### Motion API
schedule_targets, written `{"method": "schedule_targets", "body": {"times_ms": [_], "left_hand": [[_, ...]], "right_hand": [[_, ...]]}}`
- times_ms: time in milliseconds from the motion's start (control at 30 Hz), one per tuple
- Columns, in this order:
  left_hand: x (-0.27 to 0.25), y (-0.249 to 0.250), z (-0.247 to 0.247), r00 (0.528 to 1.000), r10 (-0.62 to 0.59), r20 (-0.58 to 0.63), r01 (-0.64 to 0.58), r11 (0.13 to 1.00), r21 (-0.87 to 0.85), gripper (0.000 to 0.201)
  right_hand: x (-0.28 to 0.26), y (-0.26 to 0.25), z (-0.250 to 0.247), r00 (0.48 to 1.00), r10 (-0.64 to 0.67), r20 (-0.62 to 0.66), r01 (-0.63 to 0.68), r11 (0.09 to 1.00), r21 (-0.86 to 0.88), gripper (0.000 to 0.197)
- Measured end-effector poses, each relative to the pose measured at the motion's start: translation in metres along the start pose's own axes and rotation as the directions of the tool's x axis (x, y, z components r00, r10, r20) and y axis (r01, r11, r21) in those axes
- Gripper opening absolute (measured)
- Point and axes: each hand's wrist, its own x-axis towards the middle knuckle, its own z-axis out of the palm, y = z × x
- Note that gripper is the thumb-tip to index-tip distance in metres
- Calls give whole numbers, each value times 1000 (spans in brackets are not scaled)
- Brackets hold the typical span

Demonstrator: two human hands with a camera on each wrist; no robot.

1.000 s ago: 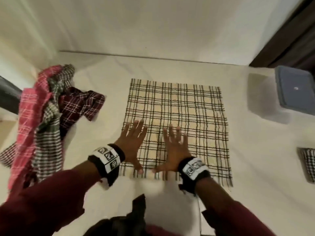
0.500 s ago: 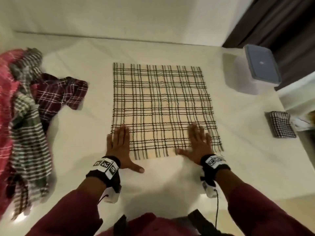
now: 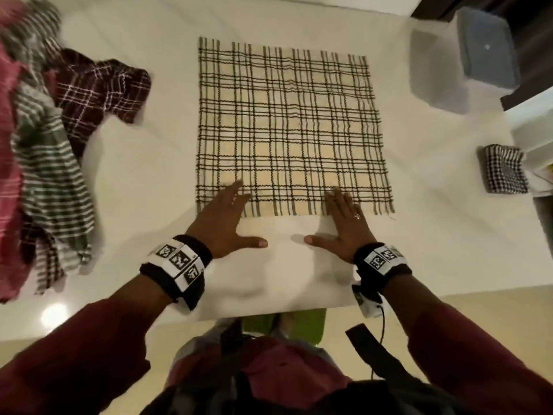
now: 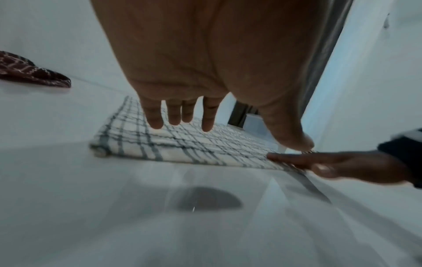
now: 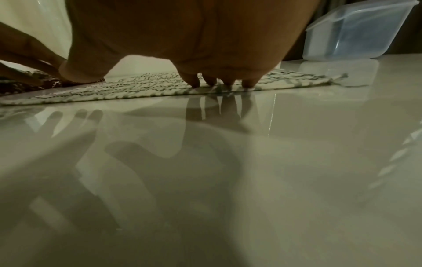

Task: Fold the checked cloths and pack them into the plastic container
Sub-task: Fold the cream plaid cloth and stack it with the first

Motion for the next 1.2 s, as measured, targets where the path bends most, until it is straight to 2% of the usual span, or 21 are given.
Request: {"method": "schedule_targets", "body": {"times_ms": [100, 200, 300, 333, 400, 500, 533, 600, 700, 767, 867, 1033, 1133, 1200], "left_hand": [[-30, 14, 37, 997, 5, 74, -9, 998, 58, 134], [-65, 27, 73, 999, -45, 20, 42, 991, 125, 134], [-101, 38, 105, 997, -57, -53, 68, 969, 236, 121], [-112, 42, 115, 996, -37, -77, 57, 959, 277, 113], [-130, 49, 134, 985, 3, -171, 55, 942, 331, 86], [-137, 59, 145, 945, -8, -327, 120, 938, 324, 38], [-136, 62, 145, 933, -25, -359, 147, 937, 316, 31], [-133, 65, 141, 928, -55, -368, 180, 932, 315, 26], [-131, 67, 128, 940, -60, -336, 160, 948, 277, 13], [-130, 66, 120, 933, -78, -350, 159, 965, 210, 17], [-129, 66, 102, 889, -106, -446, 180, 975, 129, 25], [-94, 67, 58, 788, -59, -613, 182, 973, 141, 19], [-57, 71, 28, 753, -21, -658, 184, 967, 179, 16], [-32, 67, 7, 750, -9, -661, 169, 969, 178, 19]], "right_hand": [[-24, 16, 8, 998, -67, -15, 66, 996, -53, 125], [-67, 36, 29, 988, -152, 4, 151, 980, -129, 125], [-111, 51, 53, 976, -215, -19, 211, 968, -133, 126], [-123, 56, 62, 973, -230, -26, 225, 966, -124, 122], [-141, 64, 78, 959, -273, -74, 260, 954, -151, 101], [-155, 72, 93, 919, -276, -281, 238, 958, -162, 64], [-155, 72, 94, 900, -263, -348, 227, 963, -143, 54], [-152, 70, 92, 884, -242, -401, 221, 970, -100, 38], [-146, 70, 84, 892, -255, -374, 231, 967, -109, 22], [-141, 74, 75, 884, -280, -374, 265, 960, -93, 11], [-135, 75, 57, 861, -265, -435, 277, 960, -38, 26], [-101, 59, 11, 767, -173, -617, 178, 983, -55, 29], [-72, 51, -22, 741, -104, -663, 103, 994, -41, 23], [-49, 48, -43, 739, -73, -670, 45, 997, -59, 23]]}}
